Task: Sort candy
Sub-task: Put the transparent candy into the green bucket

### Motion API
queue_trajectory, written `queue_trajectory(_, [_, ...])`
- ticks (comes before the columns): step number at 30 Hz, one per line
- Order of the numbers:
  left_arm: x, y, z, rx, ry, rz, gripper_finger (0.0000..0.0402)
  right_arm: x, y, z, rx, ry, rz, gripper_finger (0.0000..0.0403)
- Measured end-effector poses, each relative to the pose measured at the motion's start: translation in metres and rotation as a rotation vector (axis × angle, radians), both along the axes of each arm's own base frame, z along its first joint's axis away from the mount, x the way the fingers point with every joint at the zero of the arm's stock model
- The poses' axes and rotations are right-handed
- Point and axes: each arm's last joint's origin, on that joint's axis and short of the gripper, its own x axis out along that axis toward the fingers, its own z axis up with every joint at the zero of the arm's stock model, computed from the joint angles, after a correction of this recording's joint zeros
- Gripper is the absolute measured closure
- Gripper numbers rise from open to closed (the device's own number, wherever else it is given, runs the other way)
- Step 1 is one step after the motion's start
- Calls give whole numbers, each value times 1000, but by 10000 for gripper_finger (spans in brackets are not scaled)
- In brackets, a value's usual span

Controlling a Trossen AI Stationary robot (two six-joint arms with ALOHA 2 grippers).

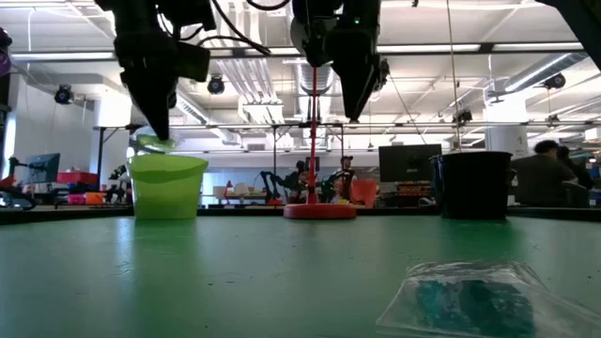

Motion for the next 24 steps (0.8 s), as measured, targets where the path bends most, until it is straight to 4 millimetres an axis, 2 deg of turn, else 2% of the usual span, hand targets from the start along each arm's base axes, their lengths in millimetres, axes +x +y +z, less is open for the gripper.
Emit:
queue_trajectory(9, [-32,54,36,188,-34,191,401,6,-1,-19,-3,-25,-2,225])
queue_trajectory(18, [-60,114,56,277,-29,380,401,5,-1,-31,5,-3,-25,225])
queue_trajectory(24, [-69,138,68,297,-18,388,401,4,-1,-33,11,3,-51,225])
